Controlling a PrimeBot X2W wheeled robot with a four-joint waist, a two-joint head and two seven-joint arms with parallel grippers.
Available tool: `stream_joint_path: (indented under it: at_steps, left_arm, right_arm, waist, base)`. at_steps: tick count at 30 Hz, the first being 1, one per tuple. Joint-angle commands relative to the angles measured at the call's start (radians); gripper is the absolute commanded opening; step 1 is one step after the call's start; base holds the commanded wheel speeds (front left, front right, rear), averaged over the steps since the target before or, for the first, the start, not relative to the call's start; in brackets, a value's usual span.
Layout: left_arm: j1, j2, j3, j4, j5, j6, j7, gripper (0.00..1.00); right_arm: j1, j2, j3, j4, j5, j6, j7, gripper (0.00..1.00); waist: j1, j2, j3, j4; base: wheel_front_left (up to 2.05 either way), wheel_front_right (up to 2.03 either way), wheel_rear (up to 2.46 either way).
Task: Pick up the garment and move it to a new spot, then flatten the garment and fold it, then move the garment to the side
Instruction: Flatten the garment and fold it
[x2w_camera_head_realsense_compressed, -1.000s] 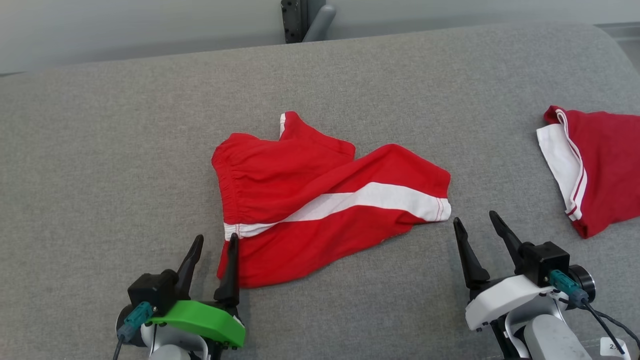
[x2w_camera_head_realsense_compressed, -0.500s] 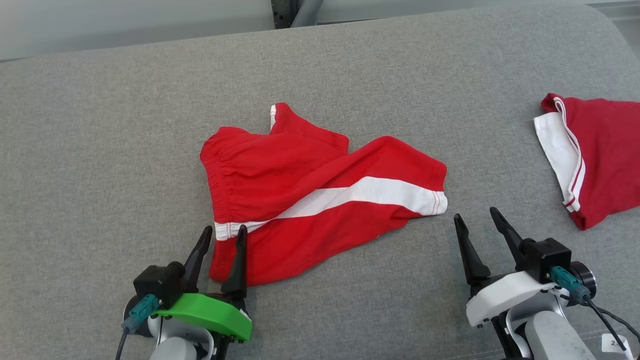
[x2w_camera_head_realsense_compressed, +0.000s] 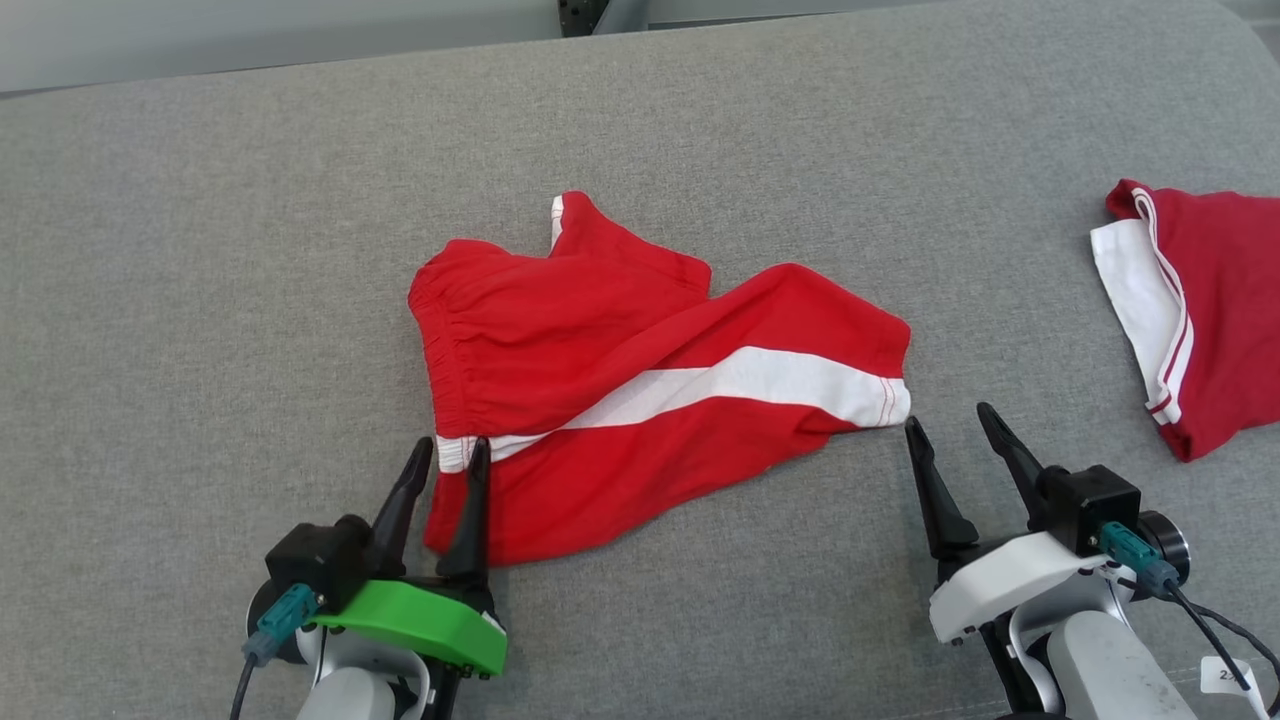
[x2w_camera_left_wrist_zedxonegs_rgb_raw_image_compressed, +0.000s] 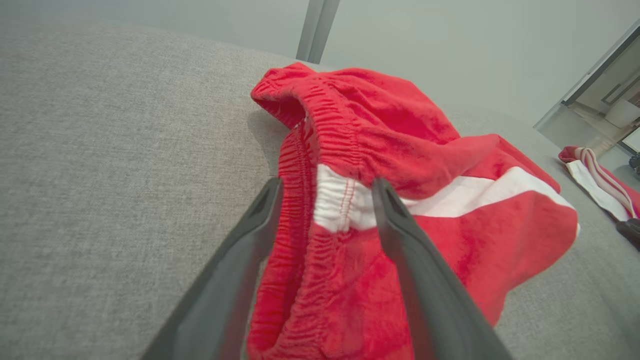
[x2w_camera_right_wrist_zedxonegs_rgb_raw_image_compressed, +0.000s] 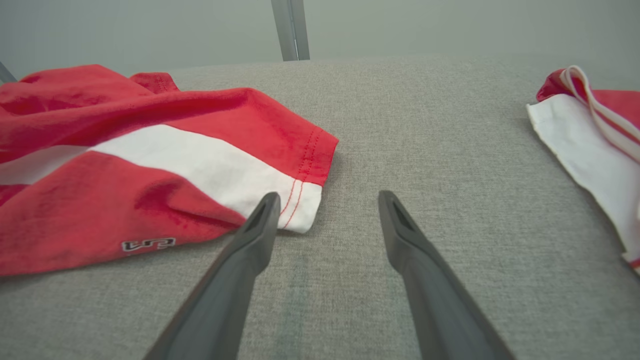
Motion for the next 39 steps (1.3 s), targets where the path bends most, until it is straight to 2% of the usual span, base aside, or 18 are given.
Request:
stream_joint_path:
  at_steps: [1, 2, 3, 4, 12, 25, 27, 29, 30, 31, 32, 34, 35, 37, 38, 39]
  left_arm:
    - [-0.004, 0.004, -0.005, 0.005, -0.001, -0.002, 0.001, 0.45]
    - [-0.008, 0.004, -0.009, 0.008, -0.003, -0.002, 0.001, 0.29]
    - [-0.011, 0.004, -0.015, 0.014, -0.01, -0.002, 0.001, 0.05]
    - [-0.015, 0.004, -0.022, 0.018, -0.015, -0.002, 0.001, 0.0]
    - [-0.029, 0.004, -0.024, 0.017, -0.009, -0.002, 0.001, 0.0]
    - [-0.041, 0.004, -0.025, 0.02, 0.004, -0.002, 0.001, 0.0]
    - [-0.043, 0.004, -0.027, 0.019, 0.005, -0.002, 0.001, 0.0]
    - [-0.044, 0.004, -0.027, 0.02, 0.006, -0.002, 0.001, 0.0]
    - [-0.044, 0.004, -0.028, 0.02, 0.007, -0.002, 0.001, 0.0]
    - [-0.045, 0.004, -0.029, 0.02, 0.007, -0.002, 0.001, 0.0]
    - [-0.046, 0.004, -0.029, 0.021, 0.007, -0.002, 0.001, 0.0]
    - [-0.046, 0.004, -0.029, 0.021, 0.007, -0.002, 0.001, 0.0]
    - [-0.045, 0.004, -0.028, 0.021, 0.007, -0.002, 0.001, 0.0]
    - [-0.042, 0.004, -0.025, 0.021, 0.008, -0.002, 0.001, 0.0]
    - [-0.042, 0.004, -0.024, 0.021, 0.008, -0.002, 0.001, 0.0]
    - [-0.042, 0.004, -0.023, 0.022, 0.01, -0.002, 0.001, 0.0]
  right_arm:
    - [-0.01, 0.0, -0.002, 0.003, -0.006, -0.001, -0.003, 1.0]
    - [-0.013, -0.001, -0.002, 0.004, -0.005, -0.001, -0.003, 1.0]
    - [-0.015, -0.001, -0.001, 0.006, -0.002, -0.001, -0.003, 1.0]
    - [-0.019, -0.003, 0.0, 0.008, 0.0, -0.001, -0.003, 1.0]
    - [-0.055, -0.003, 0.016, 0.055, 0.041, -0.001, -0.003, 1.0]
    - [-0.133, -0.004, 0.068, 0.154, 0.315, -0.001, -0.003, 1.0]
    - [-0.142, -0.011, 0.085, 0.162, 0.329, -0.001, -0.003, 0.96]
    - [-0.151, -0.019, 0.098, 0.168, 0.346, -0.001, -0.003, 0.86]
    - [-0.152, -0.024, 0.102, 0.169, 0.35, -0.001, -0.003, 0.75]
    - [-0.152, -0.026, 0.107, 0.172, 0.356, -0.001, -0.003, 0.59]
    - [-0.151, -0.026, 0.112, 0.173, 0.36, -0.001, -0.003, 0.49]
    - [-0.147, -0.027, 0.118, 0.171, 0.367, -0.001, -0.003, 0.42]
    - [-0.144, -0.029, 0.121, 0.171, 0.369, -0.001, -0.003, 0.34]
    - [-0.139, -0.03, 0.127, 0.169, 0.372, -0.001, -0.003, 0.07]
    - [-0.137, -0.032, 0.129, 0.169, 0.374, -0.001, -0.003, 0.0]
    - [-0.136, -0.033, 0.133, 0.171, 0.377, -0.001, -0.003, 0.0]
  waist:
    - [0.0, 0.0, 0.001, 0.001]
    - [0.0, 0.0, 0.002, 0.001]
    - [0.0, 0.0, 0.003, 0.002]
    - [0.0, 0.0, 0.004, 0.002]
    - [0.0, 0.0, 0.015, 0.012]
    - [0.0, 0.0, 0.037, 0.031]
    - [0.0, 0.0, 0.04, 0.033]
    - [0.0, 0.0, 0.043, 0.034]
    - [0.0, 0.0, 0.043, 0.035]
    - [0.0, 0.0, 0.044, 0.036]
    - [0.0, 0.0, 0.044, 0.037]
    - [0.0, 0.0, 0.044, 0.037]
    - [0.0, 0.0, 0.044, 0.036]
    - [0.0, 0.0, 0.043, 0.035]
    - [0.0, 0.0, 0.043, 0.034]
    - [0.0, 0.0, 0.042, 0.033]
  base:
    - [0.0, 0.0, 0.0]
    - [0.0, 0.0, 0.0]
    - [0.0, 0.0, 0.0]
    - [0.0, 0.0, 0.0]
    - [0.0, 0.0, 0.0]
    - [0.0, 0.0, 0.0]
    - [0.0, 0.0, 0.0]
    - [0.0, 0.0, 0.0]
    - [0.0, 0.0, 0.0]
    - [0.0, 0.0, 0.0]
    - [0.0, 0.0, 0.0]
    - [0.0, 0.0, 0.0]
    - [0.0, 0.0, 0.0]
    - [0.0, 0.0, 0.0]
    - [0.0, 0.0, 0.0]
    - [0.0, 0.0, 0.0]
